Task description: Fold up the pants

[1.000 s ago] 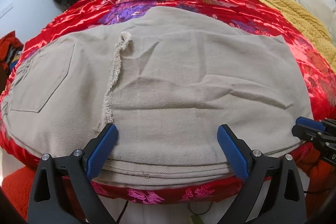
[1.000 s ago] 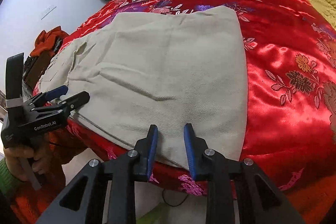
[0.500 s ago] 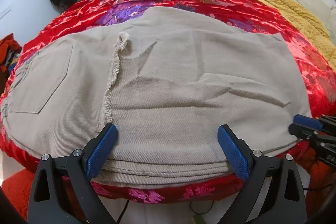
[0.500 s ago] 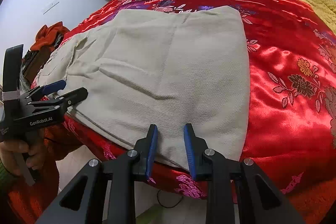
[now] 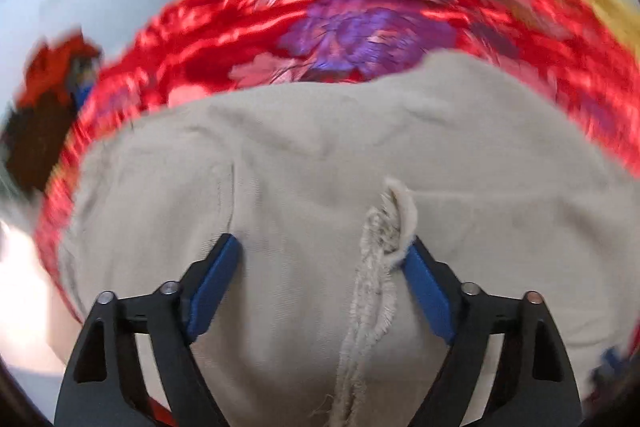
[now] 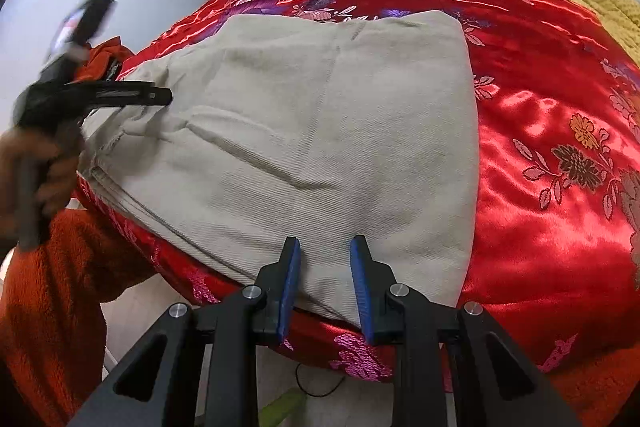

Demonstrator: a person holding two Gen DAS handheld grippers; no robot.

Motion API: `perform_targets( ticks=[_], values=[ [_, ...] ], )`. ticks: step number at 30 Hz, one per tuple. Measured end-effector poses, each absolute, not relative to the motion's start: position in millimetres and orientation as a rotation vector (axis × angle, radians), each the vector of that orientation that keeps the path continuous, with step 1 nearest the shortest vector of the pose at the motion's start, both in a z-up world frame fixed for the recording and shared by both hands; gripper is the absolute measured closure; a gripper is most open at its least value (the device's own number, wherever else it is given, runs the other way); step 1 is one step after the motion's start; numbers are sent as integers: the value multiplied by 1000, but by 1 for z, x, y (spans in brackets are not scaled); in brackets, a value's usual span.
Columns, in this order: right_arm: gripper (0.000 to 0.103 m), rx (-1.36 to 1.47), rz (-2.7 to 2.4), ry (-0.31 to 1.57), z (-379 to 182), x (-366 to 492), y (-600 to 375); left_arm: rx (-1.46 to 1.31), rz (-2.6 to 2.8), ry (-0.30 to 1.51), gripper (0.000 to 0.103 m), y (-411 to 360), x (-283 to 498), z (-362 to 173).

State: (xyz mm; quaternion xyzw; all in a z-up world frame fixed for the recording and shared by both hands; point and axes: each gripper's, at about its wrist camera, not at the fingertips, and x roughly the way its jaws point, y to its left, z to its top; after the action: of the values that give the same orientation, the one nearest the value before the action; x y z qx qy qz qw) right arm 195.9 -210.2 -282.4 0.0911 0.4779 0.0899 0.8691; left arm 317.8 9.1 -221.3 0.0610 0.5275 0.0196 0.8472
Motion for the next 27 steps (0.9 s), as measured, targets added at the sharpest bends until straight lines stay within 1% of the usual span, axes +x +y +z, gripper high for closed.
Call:
perform_targets(
  ticks=[1,2,3,4,7,9,11,13,15,22,27],
  values=[
    [76,192,190,999,-282,196,-211,105,34,1114,27,14,317,-218],
    [76,194,191,997,-283,196,-211,95,25,1108,29,18,314,-215],
    [76,196,192,996,-283,195,-211,94,18,1103,28,19,307,-212],
    [76,199,194,995,-283,196,-212,102,38,1097,20,20,298,-209],
    [76,207,200,996,-283,196,-214,39,-24,1057,12,23,268,-205],
    [76,213,207,997,-284,197,-216,42,-57,1066,12,17,253,-211],
    [76,219,211,998,-284,197,-217,130,-37,1069,12,11,243,-225],
    [76,219,208,999,-284,197,-217,189,-28,1044,8,9,237,-233],
    [76,208,203,997,-284,196,-215,163,-32,1038,7,16,234,-233],
    [76,205,190,993,-284,196,-213,88,-63,1051,7,34,220,-225],
    [76,199,187,992,-284,196,-211,-19,-89,1057,7,53,201,-214]
  ],
)
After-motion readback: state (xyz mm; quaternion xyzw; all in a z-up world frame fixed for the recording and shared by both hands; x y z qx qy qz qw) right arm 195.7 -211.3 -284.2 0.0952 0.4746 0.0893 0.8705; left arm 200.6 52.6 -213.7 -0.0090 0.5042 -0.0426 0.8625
